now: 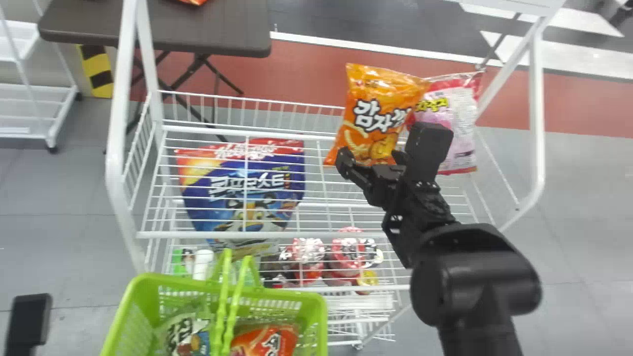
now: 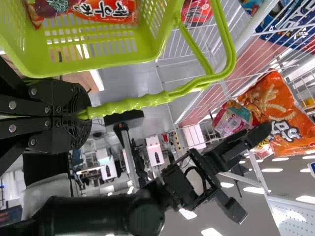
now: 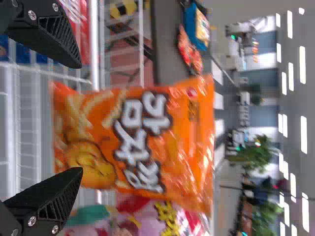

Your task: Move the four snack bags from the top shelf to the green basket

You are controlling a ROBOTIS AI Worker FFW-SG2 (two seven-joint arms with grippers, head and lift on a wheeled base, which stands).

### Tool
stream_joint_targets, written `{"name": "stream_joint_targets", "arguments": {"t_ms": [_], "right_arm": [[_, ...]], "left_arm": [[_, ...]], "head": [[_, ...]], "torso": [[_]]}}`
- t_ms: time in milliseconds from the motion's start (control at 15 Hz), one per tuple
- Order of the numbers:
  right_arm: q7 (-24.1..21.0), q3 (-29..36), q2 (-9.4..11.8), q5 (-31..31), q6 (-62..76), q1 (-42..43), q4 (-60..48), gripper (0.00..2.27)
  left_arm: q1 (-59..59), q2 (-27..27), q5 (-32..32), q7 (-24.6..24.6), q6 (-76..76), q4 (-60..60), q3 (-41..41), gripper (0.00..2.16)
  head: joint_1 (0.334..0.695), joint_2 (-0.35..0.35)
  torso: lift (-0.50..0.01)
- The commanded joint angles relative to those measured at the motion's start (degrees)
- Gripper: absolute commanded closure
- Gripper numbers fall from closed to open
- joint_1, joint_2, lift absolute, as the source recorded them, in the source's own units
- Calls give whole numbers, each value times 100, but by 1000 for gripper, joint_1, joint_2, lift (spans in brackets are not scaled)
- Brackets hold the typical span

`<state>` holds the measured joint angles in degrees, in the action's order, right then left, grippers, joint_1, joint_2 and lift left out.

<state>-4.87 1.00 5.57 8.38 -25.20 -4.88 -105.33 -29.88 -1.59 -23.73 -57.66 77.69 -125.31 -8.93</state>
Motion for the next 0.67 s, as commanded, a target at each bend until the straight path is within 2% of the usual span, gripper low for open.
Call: {"name": "stream_joint_targets", "arguments": {"t_ms": [0, 200, 267, 333, 467, 533, 600], "right_arm": [[47, 120, 6, -126, 942, 471, 865, 66], [100, 111, 14, -293, 1118, 1024, 1428, 83], [170, 93, 14, -285, 942, 1139, 1489, 184], [460, 120, 14, -267, 485, 1174, 1489, 606], [821, 111, 6, -170, -253, 1156, 1419, 1673], [856, 120, 6, -65, -412, 1112, 1384, 1858], [935, 120, 6, -12, -517, 1068, 1287, 1953]], "left_arm": [[0, 0, 0, 18, 32, -55, -22, 1808], [17, 9, 44, 36, 32, -46, -30, 1808], [17, 9, 35, 36, 32, -46, -48, 1808], [17, 18, 35, 36, 32, -38, -66, 1808], [35, 27, 44, 36, 32, -11, -83, 1808], [35, 36, 44, 36, 32, -11, -83, 1808], [35, 36, 44, 36, 32, -11, -83, 1808]], "head": [[695, -302], [695, -321], [695, -321], [695, -316], [695, -296], [695, -286], [695, -280]], "torso": [[0], [0], [0], [0], [0], [0], [0]]}}
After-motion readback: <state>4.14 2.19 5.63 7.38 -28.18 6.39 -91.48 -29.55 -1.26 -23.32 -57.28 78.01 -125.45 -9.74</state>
